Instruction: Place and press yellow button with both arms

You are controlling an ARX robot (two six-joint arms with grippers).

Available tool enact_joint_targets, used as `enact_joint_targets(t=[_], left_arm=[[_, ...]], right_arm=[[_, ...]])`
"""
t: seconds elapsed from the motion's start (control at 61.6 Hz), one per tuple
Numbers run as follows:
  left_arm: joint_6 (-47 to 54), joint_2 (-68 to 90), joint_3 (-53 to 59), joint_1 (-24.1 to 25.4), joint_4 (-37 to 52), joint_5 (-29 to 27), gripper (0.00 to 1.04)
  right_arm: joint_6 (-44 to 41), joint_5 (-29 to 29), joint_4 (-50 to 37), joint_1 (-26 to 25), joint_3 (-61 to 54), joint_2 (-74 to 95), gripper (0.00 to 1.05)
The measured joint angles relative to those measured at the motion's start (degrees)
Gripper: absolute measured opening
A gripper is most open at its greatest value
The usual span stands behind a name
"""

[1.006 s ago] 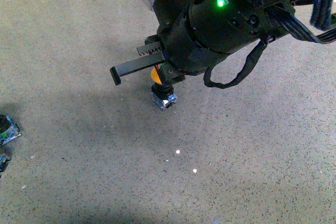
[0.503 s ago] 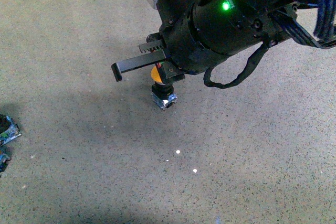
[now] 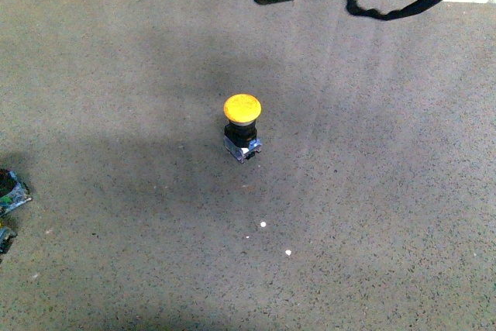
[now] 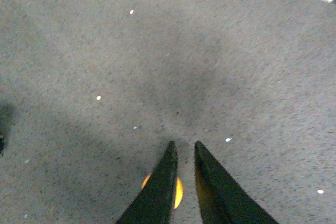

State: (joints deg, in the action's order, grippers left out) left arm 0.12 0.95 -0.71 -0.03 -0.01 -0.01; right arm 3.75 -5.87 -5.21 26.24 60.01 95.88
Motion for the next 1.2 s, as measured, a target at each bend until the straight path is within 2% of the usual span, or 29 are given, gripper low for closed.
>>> enact_joint_targets(t=[0.26, 0.308, 0.325, 0.357, 0.455, 0.503, 0.633, 0.942, 1.201], left_arm=[[0.00, 0.00, 0.00, 0.00, 0.00, 0.00, 0.01], [0.00, 0.00, 0.00, 0.00, 0.00, 0.00, 0.01], [0.00, 0.00, 0.00, 0.00, 0.00, 0.02, 0.01], [0.00, 0.00, 0.00, 0.00, 0.00, 0.00, 0.01], [0.00, 0.00, 0.00, 0.00, 0.00, -0.02, 0.01], [0.00, 0.00, 0.00, 0.00, 0.00, 0.00, 0.01], [0.00, 0.00, 0.00, 0.00, 0.00, 0.02, 0.01], [0.00, 0.00, 0.00, 0.00, 0.00, 0.00, 0.01], [0.00, 0.00, 0.00, 0.00, 0.00, 0.00, 0.01]], right_arm=[[-0.59, -0.59, -0.42, -0.09, -0.72, -0.52, 0.65], [-1.75, -8.04, -11.56, 0.09, -4.48, -0.31, 0.59], [-2.05, -11.76, -18.69, 0.04, -7.26, -0.55, 0.54], [-2.34, -14.71, -26.67, -0.31, -10.93, -1.07, 0.49], [-2.97, -15.72, -43.76, -3.34, -22.21, -5.03, 0.32], [-3.15, -14.78, -48.00, -5.22, -26.49, -8.07, 0.24], [-3.43, -11.50, -50.53, -8.83, -34.62, -15.37, 0.01], [-3.54, -4.74, -49.68, -15.12, -46.97, -27.58, 0.01], [-3.54, -0.59, -44.28, -19.43, -53.68, -39.26, 0.01]])
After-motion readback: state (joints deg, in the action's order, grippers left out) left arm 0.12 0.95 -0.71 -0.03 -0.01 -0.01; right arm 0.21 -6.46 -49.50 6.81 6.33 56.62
